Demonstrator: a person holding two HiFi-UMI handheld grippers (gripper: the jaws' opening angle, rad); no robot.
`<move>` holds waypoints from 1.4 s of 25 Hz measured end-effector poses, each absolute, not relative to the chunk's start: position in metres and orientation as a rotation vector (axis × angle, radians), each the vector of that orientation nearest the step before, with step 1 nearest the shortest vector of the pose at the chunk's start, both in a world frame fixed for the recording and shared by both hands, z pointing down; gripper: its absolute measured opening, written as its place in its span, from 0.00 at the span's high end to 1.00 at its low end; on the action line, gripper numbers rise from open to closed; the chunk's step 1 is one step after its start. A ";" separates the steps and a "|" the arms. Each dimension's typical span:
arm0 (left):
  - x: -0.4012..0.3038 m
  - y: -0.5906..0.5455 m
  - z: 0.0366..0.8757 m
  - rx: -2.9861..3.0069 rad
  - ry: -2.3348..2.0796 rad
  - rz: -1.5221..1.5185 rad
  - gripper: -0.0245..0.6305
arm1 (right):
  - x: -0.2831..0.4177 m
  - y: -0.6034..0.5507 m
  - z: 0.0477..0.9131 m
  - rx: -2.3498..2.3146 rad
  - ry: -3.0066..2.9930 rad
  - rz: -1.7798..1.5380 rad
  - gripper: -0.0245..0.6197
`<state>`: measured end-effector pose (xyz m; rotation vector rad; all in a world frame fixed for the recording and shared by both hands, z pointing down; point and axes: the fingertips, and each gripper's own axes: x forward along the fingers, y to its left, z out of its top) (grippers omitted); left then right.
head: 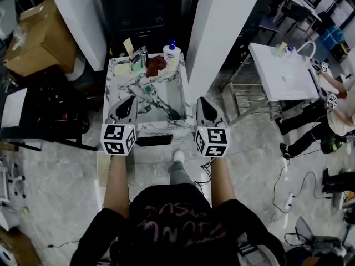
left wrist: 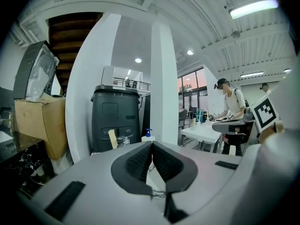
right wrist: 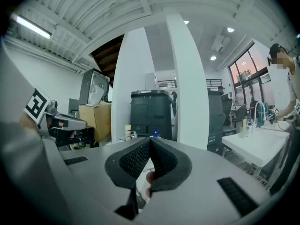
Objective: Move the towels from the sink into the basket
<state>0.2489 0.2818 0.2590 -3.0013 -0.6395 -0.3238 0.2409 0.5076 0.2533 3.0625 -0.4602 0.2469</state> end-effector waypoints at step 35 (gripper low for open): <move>0.468 0.352 0.347 -2.951 -0.536 -0.657 0.93 | 0.470 0.556 0.324 3.075 -0.673 0.458 0.94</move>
